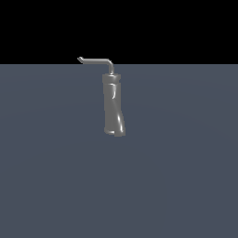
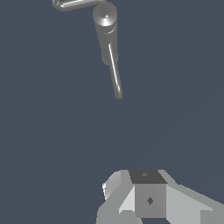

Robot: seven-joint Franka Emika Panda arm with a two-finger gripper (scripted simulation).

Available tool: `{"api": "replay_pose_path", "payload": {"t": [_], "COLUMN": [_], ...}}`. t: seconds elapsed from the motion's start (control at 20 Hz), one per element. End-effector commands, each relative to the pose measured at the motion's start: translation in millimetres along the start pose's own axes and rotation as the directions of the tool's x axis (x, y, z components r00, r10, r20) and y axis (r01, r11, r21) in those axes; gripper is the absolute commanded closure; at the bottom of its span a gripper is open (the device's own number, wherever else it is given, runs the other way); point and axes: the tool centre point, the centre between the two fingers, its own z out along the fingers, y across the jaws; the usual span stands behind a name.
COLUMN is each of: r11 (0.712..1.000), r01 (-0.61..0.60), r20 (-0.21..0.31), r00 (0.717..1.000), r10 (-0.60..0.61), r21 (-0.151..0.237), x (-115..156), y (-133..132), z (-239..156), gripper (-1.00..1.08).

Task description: Turn on the faucet by rotating a designated handle.

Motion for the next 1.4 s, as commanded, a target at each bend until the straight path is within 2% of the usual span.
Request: {"api": "replay_pose_path", "payload": {"t": [0.0,0.4,0.8,1.35], "r11": [1.0,0.999,0.999,0.987], "r01": [0.0,-0.005,-0.018,-0.152], "r20": [0.0,-0.014,-0.013,-0.004], "r00": [1.0,1.0,1.0,0.988], "r10": [0.0,0.006,0.019,0.153], "r21": [0.0,0.035,0.035,0.041], "x": [0,7,10,46], "y": [0,9,8,1], "z": [0,-4,-4,-3], "gripper": [1.08,1.08,1.08,1.08]}}
